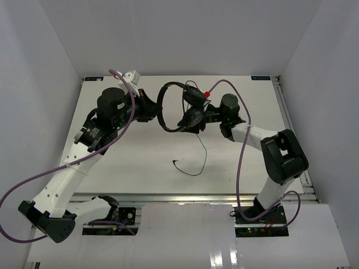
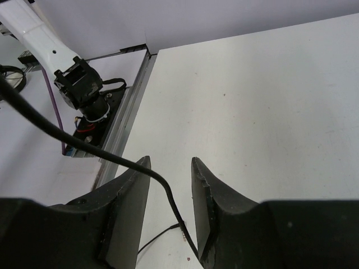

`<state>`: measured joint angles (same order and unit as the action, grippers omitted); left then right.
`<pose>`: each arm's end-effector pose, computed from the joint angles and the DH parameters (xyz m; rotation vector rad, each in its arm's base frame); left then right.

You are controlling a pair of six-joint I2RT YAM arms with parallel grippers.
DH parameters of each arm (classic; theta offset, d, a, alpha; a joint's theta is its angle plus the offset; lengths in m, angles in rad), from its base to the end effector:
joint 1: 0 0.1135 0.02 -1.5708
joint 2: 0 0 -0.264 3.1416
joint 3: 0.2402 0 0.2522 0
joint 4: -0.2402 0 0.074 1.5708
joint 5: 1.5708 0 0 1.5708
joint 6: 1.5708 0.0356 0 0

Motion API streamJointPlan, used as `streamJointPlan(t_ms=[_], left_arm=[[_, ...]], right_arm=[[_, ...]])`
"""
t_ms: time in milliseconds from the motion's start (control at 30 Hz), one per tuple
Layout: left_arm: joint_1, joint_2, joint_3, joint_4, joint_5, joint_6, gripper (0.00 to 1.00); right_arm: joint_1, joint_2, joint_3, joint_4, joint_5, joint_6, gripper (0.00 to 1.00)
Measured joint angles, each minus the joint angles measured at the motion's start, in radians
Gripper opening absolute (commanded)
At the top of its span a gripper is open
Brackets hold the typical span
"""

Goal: Wrap the headphones

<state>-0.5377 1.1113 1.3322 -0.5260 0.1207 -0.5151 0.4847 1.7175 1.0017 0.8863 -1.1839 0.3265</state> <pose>0.1980 -0.1231 0.4295 0.1089 1.9574 -0.8241 0.3111 0.2011 0.2740 -1.1608 1.2394 1.4416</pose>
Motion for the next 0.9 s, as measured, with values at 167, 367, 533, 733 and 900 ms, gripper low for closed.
streamJointPlan(t_ms=[167, 367, 533, 733, 900], left_arm=[[0.0, 0.0, 0.022, 0.0, -0.007, -0.031, 0.0], [0.0, 0.0, 0.027, 0.001, -0.092, -0.074, 0.0], [0.0, 0.001, 0.038, 0.003, -0.193, -0.119, 0.0], [0.0, 0.008, 0.065, 0.018, -0.298, -0.167, 0.0], [0.0, 0.023, 0.07, 0.021, -0.403, -0.196, 0.0]], right_arm=[[0.0, 0.005, -0.024, 0.029, -0.006, -0.016, 0.38], [0.001, -0.015, -0.105, -0.041, -0.003, -0.113, 0.33], [0.007, -0.076, -0.15, -0.133, 0.002, -0.2, 0.23], [0.035, -0.17, -0.171, -0.282, 0.014, -0.333, 0.13], [0.074, -0.249, -0.171, -0.495, 0.067, -0.484, 0.09]])
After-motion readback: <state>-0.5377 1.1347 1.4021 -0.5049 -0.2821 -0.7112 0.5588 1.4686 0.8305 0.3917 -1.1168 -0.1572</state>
